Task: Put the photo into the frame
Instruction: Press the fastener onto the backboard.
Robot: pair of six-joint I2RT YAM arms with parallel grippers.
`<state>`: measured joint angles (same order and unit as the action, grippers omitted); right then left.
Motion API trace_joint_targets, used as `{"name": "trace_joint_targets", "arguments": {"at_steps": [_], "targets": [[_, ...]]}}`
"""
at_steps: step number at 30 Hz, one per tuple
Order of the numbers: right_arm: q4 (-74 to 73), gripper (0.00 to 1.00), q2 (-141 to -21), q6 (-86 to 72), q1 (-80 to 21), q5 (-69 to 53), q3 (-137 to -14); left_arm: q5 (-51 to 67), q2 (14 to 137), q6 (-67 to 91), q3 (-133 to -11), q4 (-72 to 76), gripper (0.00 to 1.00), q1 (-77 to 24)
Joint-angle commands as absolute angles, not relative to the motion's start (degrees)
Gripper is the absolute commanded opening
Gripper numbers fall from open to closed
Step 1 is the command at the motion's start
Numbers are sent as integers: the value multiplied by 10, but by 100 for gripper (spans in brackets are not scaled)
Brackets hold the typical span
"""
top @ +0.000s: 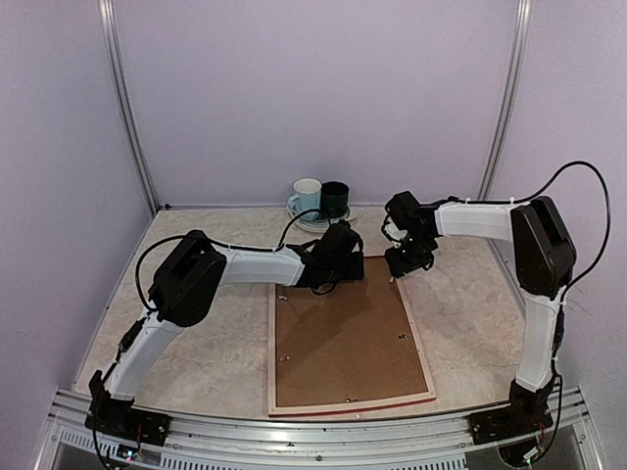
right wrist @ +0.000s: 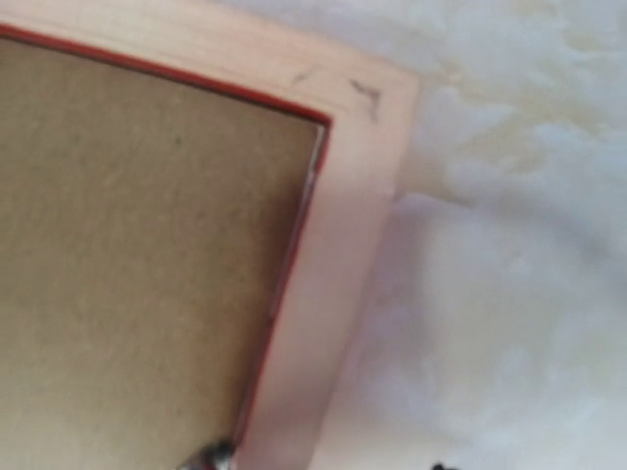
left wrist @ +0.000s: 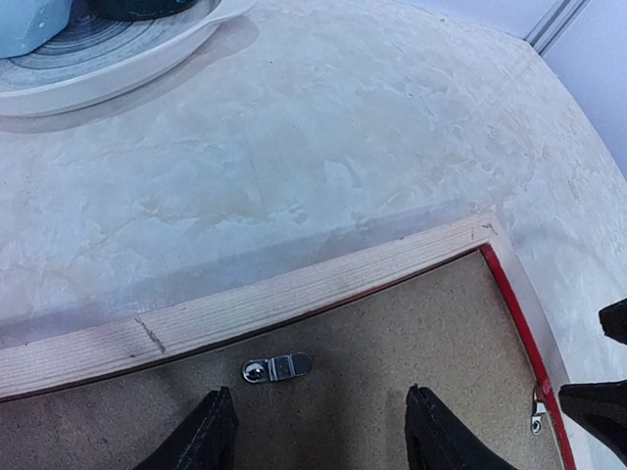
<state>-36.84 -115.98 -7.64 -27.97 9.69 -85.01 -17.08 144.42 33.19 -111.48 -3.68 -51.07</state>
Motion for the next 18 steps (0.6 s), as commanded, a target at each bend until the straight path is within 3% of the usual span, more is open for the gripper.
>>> {"name": "trace_joint_targets", "arguments": {"at_steps": [1, 18], "targets": [[-386, 50, -1119, -71, -278, 109, -866, -167, 1458, 330, -1104, -79, 59, -504], [-360, 50, -1189, -78, -279, 90, -842, -158, 1465, 330, -1108, -80, 59, -507]]}}
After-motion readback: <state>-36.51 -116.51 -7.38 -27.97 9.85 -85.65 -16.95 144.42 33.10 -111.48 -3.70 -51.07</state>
